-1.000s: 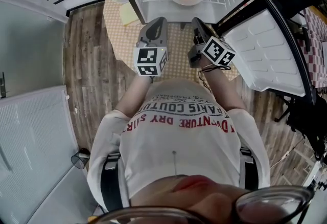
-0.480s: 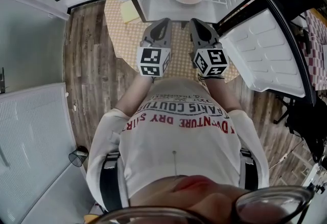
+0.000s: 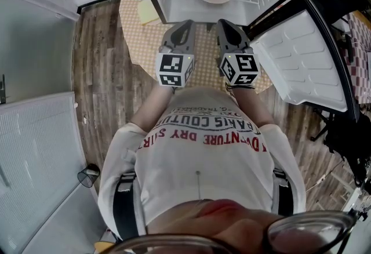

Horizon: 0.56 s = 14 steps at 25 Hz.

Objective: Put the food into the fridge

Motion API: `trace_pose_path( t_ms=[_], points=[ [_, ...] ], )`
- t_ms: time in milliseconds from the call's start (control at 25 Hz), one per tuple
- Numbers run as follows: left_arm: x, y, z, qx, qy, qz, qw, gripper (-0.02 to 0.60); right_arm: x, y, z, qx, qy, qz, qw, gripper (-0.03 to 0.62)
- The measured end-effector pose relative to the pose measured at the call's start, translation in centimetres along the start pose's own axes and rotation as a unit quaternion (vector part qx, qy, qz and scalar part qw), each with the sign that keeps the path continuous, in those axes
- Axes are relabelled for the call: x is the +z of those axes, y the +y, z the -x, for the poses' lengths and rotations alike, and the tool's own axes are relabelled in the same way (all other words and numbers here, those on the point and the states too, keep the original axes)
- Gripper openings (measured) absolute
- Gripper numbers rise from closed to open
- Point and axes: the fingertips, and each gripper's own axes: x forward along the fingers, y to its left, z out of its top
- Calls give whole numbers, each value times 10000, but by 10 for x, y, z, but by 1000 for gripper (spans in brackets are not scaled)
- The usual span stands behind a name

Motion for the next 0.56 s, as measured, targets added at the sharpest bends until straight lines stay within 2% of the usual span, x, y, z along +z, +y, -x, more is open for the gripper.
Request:
trace_pose_path(
  t_ms=[320,560],
  points=[
    [-1,0,0,-18,22,-11,10000,28,-5,3,-3,48,86,51,9999,26],
    [2,4,-2,-15,-15,-30,10000,28,-4,-2,-5,-15,50,-319,9995,26]
  ],
)
